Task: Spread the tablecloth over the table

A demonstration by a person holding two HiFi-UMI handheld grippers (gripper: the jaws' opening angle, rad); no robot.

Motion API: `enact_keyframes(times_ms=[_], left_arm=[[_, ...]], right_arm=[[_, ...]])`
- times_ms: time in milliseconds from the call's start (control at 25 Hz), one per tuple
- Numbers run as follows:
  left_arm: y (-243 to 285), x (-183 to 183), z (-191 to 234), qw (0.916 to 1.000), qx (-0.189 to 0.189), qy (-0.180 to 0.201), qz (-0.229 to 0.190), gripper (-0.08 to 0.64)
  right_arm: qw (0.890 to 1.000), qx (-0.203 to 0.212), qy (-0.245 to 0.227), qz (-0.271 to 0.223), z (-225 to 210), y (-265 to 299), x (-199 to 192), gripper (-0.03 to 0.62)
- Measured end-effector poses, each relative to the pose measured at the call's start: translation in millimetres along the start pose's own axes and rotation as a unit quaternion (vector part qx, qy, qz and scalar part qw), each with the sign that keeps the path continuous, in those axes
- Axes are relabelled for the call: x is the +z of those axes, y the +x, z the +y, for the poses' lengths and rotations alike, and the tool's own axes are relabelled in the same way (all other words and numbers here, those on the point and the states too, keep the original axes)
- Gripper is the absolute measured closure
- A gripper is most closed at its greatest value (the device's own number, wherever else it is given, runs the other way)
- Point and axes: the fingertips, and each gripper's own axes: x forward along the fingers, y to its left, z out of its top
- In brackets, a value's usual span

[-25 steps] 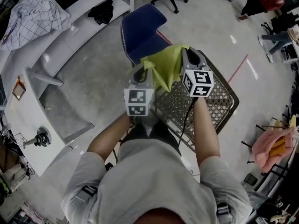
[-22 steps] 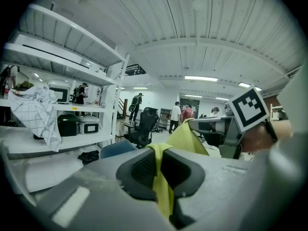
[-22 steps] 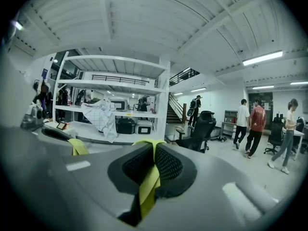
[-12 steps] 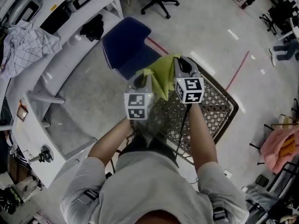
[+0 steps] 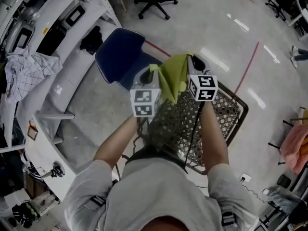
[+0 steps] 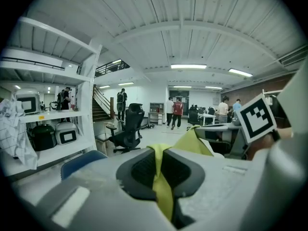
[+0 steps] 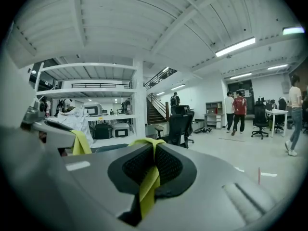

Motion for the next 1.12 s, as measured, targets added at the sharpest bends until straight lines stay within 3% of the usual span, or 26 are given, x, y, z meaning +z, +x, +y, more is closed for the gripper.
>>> enact_keyframes(times_ms=[200,440,800,1000,1120], left_arm=[[8,42,-19,0.9989,-0.009,0.028,-0.037,0.534],[21,85,-35,0.9955,-0.006,0.060,-0.073,0.534],[55,105,-98,0.9930,-0.055,0.074,-0.075,0.534],[56,110,-130,0.9932,-0.053,0.072,-0.075,0.534],[47,94,-113,0.9958,-0.027,0.067,-0.056,0.534]], right_arm=[[0.998,-0.050,0.006,-0.041,-61,-25,27,0.580],[0.986,-0.137,-0.003,-0.096,-147,-88,66,0.580],[0.966,-0.240,0.026,-0.093,-241,-199,47,0.579],[0.981,-0.172,0.030,-0.079,-229,-190,30,0.580],[0.989,-0.116,0.038,-0.085,-190,-141,28,0.580]])
